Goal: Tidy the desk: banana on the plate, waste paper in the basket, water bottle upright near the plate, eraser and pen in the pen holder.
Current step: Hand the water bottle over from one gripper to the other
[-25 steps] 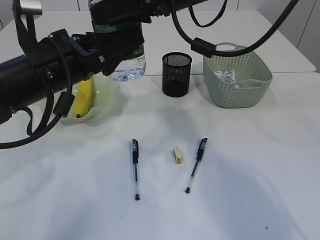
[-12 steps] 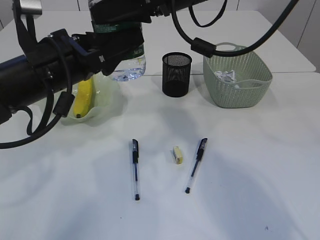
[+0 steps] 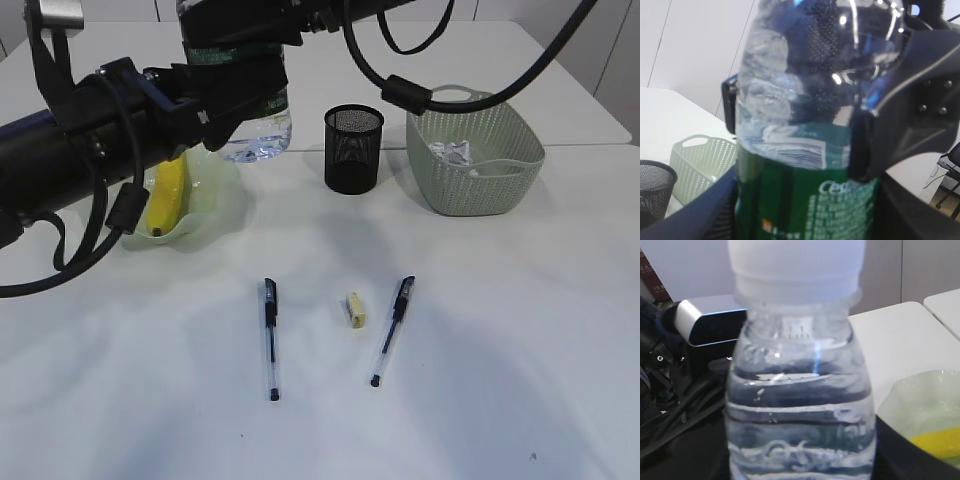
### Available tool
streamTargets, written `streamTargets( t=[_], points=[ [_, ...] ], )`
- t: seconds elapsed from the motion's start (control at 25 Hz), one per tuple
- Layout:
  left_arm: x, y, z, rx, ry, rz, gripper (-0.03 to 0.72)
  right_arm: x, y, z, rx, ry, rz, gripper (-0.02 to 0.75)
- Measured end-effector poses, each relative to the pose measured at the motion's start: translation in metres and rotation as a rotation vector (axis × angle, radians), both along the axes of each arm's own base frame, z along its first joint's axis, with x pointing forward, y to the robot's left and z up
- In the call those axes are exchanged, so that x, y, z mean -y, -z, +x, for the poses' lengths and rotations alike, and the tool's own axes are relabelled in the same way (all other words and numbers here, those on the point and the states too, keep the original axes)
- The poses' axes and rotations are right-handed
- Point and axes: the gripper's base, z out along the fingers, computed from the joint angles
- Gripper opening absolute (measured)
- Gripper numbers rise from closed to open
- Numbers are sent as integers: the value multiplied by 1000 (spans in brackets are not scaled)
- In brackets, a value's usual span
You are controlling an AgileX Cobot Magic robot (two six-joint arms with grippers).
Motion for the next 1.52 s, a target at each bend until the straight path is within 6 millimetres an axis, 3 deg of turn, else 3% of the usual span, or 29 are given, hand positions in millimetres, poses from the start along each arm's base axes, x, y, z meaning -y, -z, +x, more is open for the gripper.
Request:
streamTargets(
  t=[1.12, 1.52],
  points=[
    [0, 0, 0, 0, 0, 0, 433, 0, 1, 0, -2, 0, 0, 402],
    [0, 0, 0, 0, -1, -1, 418, 0, 1, 0, -21, 6, 1, 440]
  ],
)
